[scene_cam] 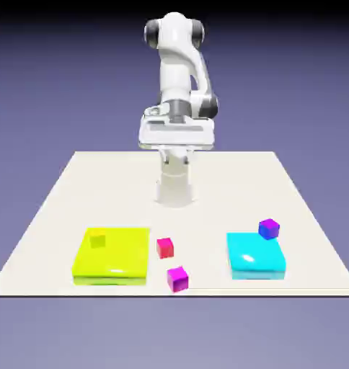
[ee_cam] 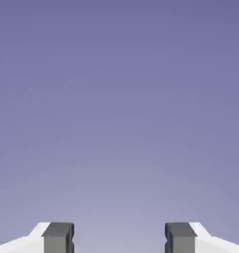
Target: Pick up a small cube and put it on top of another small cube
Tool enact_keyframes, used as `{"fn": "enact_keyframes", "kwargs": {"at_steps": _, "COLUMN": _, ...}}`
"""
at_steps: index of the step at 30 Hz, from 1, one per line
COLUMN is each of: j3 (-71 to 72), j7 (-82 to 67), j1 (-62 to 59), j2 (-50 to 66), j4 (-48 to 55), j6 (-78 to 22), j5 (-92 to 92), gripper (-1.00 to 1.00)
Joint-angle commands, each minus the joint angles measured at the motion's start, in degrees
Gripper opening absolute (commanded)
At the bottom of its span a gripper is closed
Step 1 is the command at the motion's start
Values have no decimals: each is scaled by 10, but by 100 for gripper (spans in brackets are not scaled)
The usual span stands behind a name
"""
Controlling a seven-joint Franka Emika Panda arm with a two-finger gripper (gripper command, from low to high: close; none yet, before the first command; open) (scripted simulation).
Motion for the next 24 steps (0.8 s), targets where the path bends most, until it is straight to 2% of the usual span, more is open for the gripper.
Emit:
{"fn": "enact_keyframes", "kwargs": {"at_steps": 1, "j3": 11, "j7": -3, "j1": -5, "j2": 15, "j4": 2, "j6": -18, "j5": -25, "gripper": 0}}
{"fn": "enact_keyframes", "kwargs": {"at_steps": 24, "j3": 268, "j7": -73, "j1": -126, "j2": 359, "j4": 46, "j6": -428, "j5": -598, "gripper": 0}}
